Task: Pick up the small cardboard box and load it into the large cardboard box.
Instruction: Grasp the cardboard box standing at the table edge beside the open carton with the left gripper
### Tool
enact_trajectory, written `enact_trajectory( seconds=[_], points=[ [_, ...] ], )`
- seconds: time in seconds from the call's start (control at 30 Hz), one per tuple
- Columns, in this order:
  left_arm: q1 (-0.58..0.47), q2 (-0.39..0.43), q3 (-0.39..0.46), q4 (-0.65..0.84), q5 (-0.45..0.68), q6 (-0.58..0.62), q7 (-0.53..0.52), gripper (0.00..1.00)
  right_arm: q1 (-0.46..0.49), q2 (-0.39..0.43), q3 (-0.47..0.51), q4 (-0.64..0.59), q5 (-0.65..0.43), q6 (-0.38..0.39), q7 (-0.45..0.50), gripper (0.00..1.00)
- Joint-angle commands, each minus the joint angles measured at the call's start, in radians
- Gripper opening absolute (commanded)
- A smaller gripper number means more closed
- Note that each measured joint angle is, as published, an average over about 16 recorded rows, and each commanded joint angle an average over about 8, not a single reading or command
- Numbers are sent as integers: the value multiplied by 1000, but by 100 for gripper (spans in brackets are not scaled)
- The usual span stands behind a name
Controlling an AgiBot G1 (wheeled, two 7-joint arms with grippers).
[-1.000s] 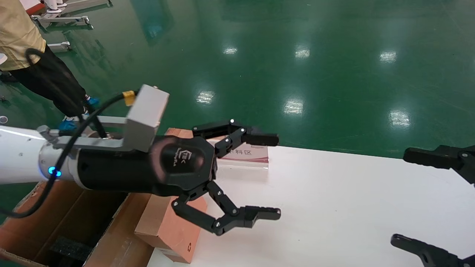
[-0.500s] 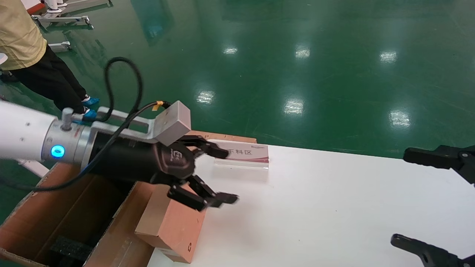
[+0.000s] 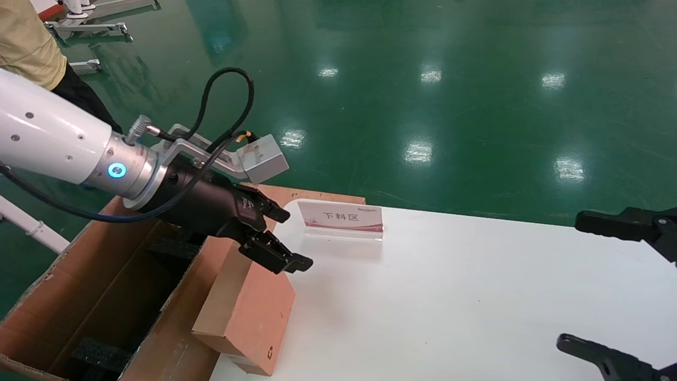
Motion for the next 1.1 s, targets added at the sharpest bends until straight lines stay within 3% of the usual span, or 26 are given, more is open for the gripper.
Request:
enact_trajectory(
  seconds=[0.03,0.67,0.9,1.1],
  points=[
    [-33,2,40,0,0,1,-36,100,0,0,0,0,0,0,0,100],
    [-360,25,505,0,21,6,-329,100,0,1,-2,0,1,1,-1,100],
    [-432,70,669,3,36,-2,-433,100,0,1,-2,0,1,1,-1,100],
    [-461,91,757,-1,76,-33,-503,100,1,1,-2,0,2,1,-1,100]
  ],
)
